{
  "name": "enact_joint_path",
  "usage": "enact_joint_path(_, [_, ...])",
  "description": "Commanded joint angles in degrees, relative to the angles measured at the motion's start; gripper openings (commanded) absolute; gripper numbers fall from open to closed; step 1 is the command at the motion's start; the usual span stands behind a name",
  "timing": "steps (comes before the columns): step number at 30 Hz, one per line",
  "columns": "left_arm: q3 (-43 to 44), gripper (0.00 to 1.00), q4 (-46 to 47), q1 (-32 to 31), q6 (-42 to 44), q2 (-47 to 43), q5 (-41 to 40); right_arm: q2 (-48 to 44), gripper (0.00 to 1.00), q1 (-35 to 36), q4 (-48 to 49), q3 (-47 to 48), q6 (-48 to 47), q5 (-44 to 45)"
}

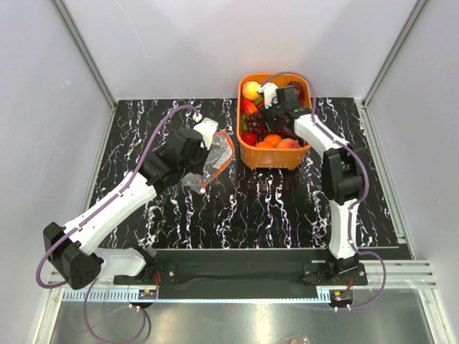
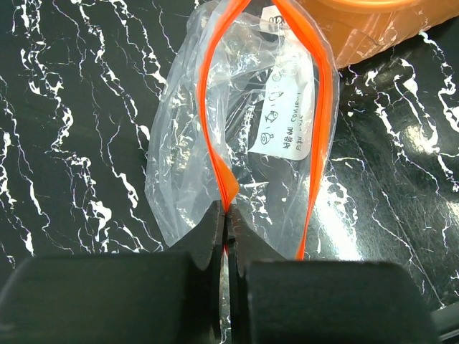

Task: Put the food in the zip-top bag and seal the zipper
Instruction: Pick up the fake fruit from the bin, then place the fake fruit in the zipper food storage bag.

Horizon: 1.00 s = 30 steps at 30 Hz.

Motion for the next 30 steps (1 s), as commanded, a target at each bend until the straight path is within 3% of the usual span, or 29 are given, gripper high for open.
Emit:
enact_joint_path(1, [0.3,0.00,3.1,0.3,0.7,-1.1,0.4,-9.8,0.31,-3.1,6.0,-3.9,10.4,-18.3])
enact_joint_path(3, [0.4,0.00,3.1,0.3,0.7,-1.3,0.5,-11.7,0.24,-5.0,8.4,-5.8,14.5,-25.9])
enact_joint_path(7, [0.2,0.00,3.3,0.3,0.7,-1.8,0.6,-17.2,0.24,-7.3,15.4,-10.4,22.2,-38.0])
enact_joint_path(10, [0.1,0.00,3.4,0.3,0.7,-2.0,0.8,-20.2,0.24,-7.9,19.3,-13.4,26.0,-41.6])
enact_joint_path(21, [1.0,0.00,2.5,0.3,0.3,-1.8,1.9,-34.4,0.24,-6.0,30.2,-25.0,35.4,-51.2])
enact_joint_path(30, [5.5,0.00,-0.7,0.3,-3.0,-0.6,8.9,-40.3,0.24,3.9,37.1,-28.4,42.7,-53.2])
